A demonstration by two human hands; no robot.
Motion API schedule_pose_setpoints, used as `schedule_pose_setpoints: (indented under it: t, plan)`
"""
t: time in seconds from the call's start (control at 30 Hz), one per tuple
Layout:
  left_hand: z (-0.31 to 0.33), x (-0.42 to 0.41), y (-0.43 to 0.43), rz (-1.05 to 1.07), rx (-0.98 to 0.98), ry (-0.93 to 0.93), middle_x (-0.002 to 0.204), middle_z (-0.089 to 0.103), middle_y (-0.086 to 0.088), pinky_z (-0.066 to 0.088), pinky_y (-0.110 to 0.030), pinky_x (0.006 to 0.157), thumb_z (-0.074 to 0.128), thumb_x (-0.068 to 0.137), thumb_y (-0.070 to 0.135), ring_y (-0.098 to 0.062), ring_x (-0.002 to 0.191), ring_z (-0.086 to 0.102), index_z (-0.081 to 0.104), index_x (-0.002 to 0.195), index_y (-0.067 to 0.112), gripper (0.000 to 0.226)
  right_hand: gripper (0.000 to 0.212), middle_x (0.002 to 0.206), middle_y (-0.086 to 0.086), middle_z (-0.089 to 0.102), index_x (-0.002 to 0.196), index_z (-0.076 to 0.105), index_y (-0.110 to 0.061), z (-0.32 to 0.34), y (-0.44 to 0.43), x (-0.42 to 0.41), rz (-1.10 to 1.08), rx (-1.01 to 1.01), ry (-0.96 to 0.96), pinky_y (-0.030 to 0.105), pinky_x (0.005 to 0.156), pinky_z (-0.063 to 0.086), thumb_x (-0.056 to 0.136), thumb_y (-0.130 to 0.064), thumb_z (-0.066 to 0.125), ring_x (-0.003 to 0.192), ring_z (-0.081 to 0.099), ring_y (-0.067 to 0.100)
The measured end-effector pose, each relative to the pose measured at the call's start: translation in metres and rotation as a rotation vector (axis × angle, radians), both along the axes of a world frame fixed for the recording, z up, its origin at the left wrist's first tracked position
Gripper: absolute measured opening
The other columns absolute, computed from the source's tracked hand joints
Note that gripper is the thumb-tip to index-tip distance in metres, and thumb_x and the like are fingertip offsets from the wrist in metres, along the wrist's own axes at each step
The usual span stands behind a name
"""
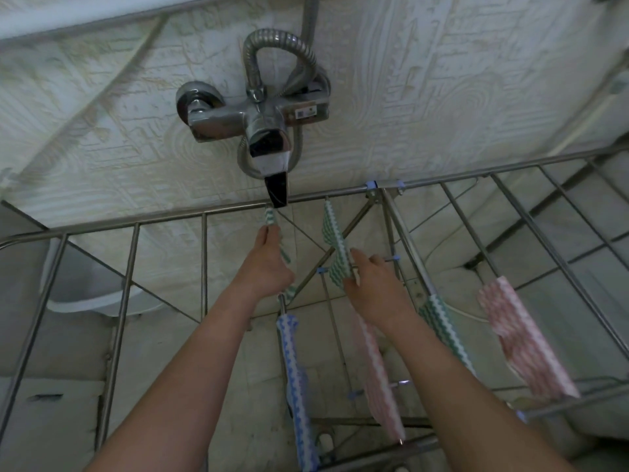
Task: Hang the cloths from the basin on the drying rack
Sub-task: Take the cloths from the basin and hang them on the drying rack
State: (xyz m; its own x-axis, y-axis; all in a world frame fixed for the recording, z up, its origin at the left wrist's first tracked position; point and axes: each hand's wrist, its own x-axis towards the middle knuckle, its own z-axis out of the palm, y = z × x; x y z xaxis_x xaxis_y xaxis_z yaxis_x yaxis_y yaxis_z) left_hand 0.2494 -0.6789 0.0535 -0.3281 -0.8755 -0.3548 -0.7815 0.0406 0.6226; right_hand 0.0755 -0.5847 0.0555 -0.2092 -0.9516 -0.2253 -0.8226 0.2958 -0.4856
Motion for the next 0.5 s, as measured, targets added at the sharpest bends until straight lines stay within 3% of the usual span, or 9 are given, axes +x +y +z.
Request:
schedule_pose_setpoints:
  t: [0.13, 0.27, 0.37, 0.5]
  plan:
    - [-0.002, 0.004, -0.001, 0.035, 0.027, -0.022, 0.16, -0.002, -0.007, 0.028, -0.025, 0.11, 0.065, 0.077, 0.007, -0.024, 0.143, 0.021, -0.001, 0.152, 0.017, 0.1, 0.043, 0.112, 0.013, 0.058, 0.136, 0.049, -0.017, 0.007, 0.017, -0.009, -0.021, -0.044, -0.098, 0.03, 0.081, 0.046, 0.093, -0.018, 0.052, 0.102, 0.058, 0.029]
    - [0.002, 0.001, 0.005, 0.022, -0.106, -0.192, 0.156, 0.014, -0.014, 0.034, -0.042, 0.108, 0.065, 0.076, 0.015, -0.038, 0.133, 0.033, 0.012, 0.15, 0.014, 0.091, 0.035, 0.085, 0.008, 0.063, 0.124, 0.061, -0.015, 0.021, 0.041, -0.025, -0.093, -0.126, -0.176, 0.027, 0.065, 0.045, 0.091, -0.01, 0.05, 0.072, 0.057, 0.019]
    - [0.015, -0.007, 0.024, 0.059, -0.395, -0.144, 0.141, 0.04, -0.018, 0.038, -0.04, 0.096, 0.062, 0.08, 0.011, -0.038, 0.119, 0.046, 0.04, 0.138, 0.007, 0.061, 0.031, 0.076, 0.007, 0.066, 0.119, 0.064, -0.017, 0.027, 0.058, -0.037, -0.164, -0.165, -0.206, 0.021, 0.057, 0.039, 0.092, -0.011, 0.051, 0.063, 0.057, 0.016]
    - [0.036, -0.036, 0.066, 0.094, -0.471, 0.095, 0.102, 0.067, -0.007, 0.041, -0.024, 0.076, 0.062, 0.087, 0.014, -0.018, 0.083, 0.059, 0.067, 0.111, 0.015, 0.025, 0.028, 0.065, -0.007, 0.057, 0.115, 0.066, -0.016, 0.035, 0.095, -0.052, -0.275, -0.22, -0.262, 0.013, 0.055, 0.037, 0.091, -0.012, 0.053, 0.059, 0.052, 0.011]
